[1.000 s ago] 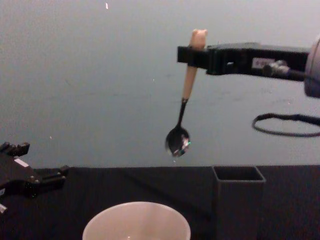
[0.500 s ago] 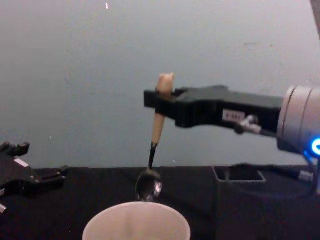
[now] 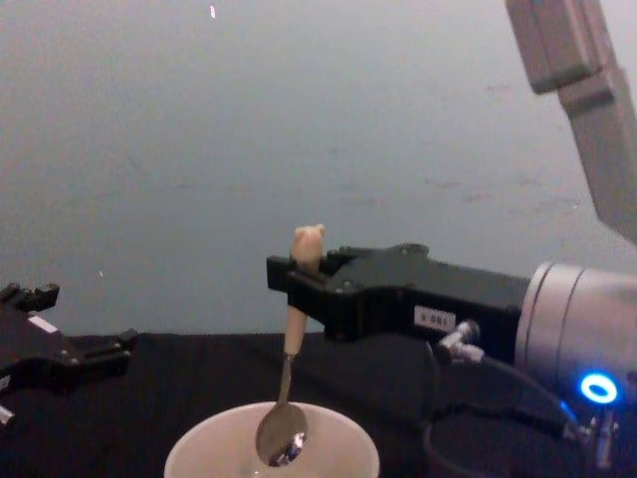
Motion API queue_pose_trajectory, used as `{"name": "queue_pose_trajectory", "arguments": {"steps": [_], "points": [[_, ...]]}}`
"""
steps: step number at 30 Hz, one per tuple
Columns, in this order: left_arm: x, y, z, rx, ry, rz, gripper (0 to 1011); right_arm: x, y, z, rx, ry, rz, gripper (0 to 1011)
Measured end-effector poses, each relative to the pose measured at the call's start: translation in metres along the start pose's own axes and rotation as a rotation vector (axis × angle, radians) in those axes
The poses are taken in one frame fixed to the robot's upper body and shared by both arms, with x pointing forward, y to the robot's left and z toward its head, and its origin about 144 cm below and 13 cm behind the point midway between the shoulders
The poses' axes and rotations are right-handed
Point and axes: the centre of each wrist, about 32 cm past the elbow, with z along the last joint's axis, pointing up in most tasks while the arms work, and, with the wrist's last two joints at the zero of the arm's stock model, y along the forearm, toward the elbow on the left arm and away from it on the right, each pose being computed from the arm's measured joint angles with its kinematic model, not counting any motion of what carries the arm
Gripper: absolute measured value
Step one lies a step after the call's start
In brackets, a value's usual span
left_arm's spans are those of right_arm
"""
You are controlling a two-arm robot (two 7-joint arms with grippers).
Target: Pick up the stirring spoon with one hand, stir inside the cup, then place it back in its original position.
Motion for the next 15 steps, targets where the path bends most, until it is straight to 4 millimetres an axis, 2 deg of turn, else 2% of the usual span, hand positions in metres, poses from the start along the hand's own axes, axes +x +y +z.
{"name": "queue_pose_trajectory", "arguments": {"steps": [15], "points": [[0.000, 0.000, 0.000, 0.000, 0.000, 0.000, 1001, -0.007, -0.001, -0.023, 0.018, -0.022, 0.003, 197]]}}
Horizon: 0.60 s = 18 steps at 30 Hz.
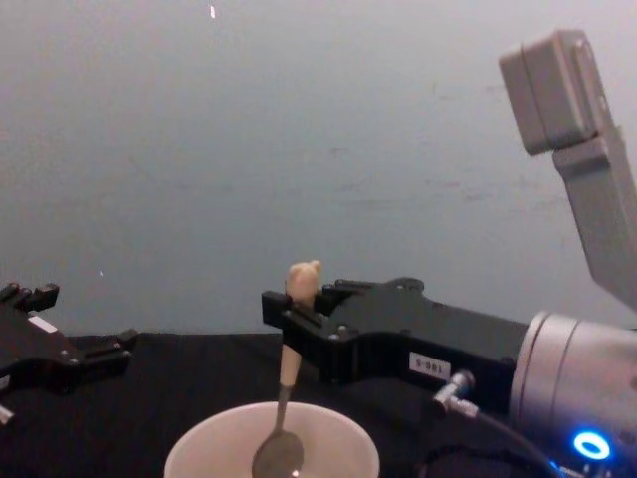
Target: Pick up the stirring spoon with one hand, stir inside the cup, then place it back in its original position.
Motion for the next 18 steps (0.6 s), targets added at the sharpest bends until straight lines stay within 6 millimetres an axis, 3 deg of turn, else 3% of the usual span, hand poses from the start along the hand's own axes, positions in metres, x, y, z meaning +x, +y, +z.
{"name": "queue_pose_trajectory", "arguments": {"steps": [18], "points": [[0.000, 0.000, 0.000, 0.000, 0.000, 0.000, 1001, -0.002, 0.002, -0.014, 0.016, -0.019, -0.003, 197]]}}
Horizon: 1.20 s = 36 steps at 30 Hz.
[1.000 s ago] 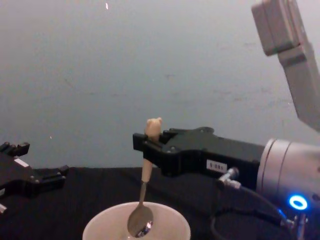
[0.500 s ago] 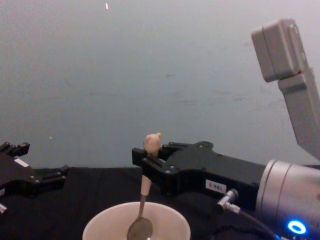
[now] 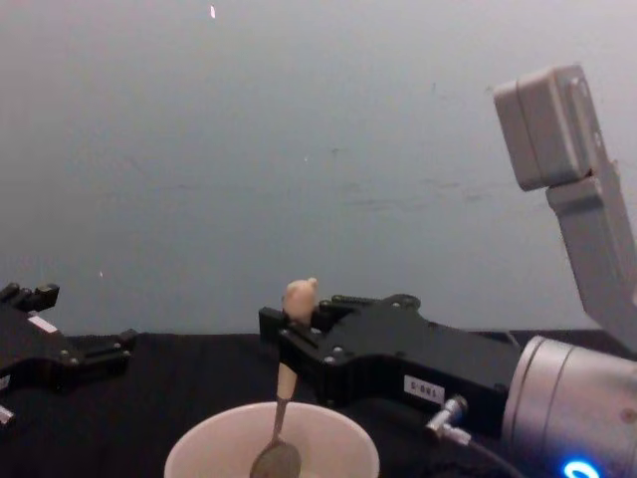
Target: Pick up the stirring spoon with one hand, stir inside the cup, then place it back in its original position.
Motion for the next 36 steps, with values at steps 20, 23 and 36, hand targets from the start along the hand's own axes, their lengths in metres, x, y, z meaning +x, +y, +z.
{"name": "queue_pose_trajectory", "arguments": {"steps": [20, 23, 36], "points": [[0.000, 0.000, 0.000, 0.000, 0.000, 0.000, 1001, 0.002, -0.006, -0.003, -0.003, -0.022, 0.000, 197], [0.000, 0.000, 0.000, 0.000, 0.000, 0.000, 1001, 0.003, -0.010, -0.001, -0.003, -0.022, 0.004, 197], [0.000, 0.000, 0.000, 0.000, 0.000, 0.000, 1001, 0.001, -0.028, 0.003, -0.016, -0.017, 0.027, 197]]}}
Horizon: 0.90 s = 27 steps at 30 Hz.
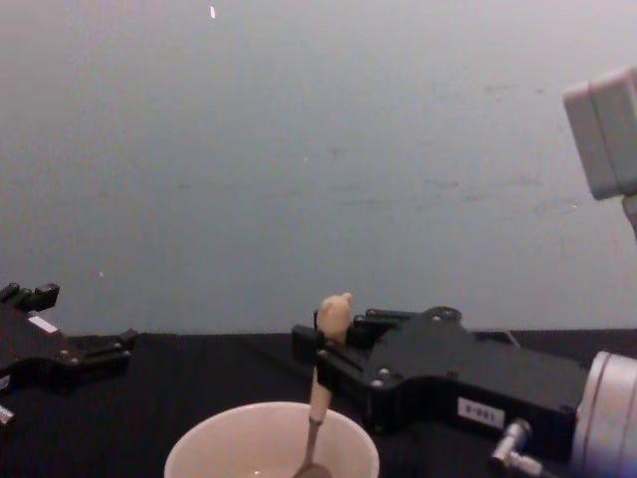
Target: Pick up the stirring spoon with one hand, stir inside the cup, then place it back in its original position.
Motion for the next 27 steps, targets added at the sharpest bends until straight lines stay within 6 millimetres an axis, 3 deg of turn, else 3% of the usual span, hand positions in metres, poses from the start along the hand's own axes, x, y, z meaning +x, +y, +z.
{"name": "queue_pose_trajectory", "arguments": {"steps": [12, 27], "points": [[0.000, 0.000, 0.000, 0.000, 0.000, 0.000, 1001, -0.009, -0.001, 0.005, 0.013, 0.018, 0.056, 197], [0.000, 0.000, 0.000, 0.000, 0.000, 0.000, 1001, -0.013, 0.025, 0.000, 0.029, 0.006, 0.065, 197]]}}
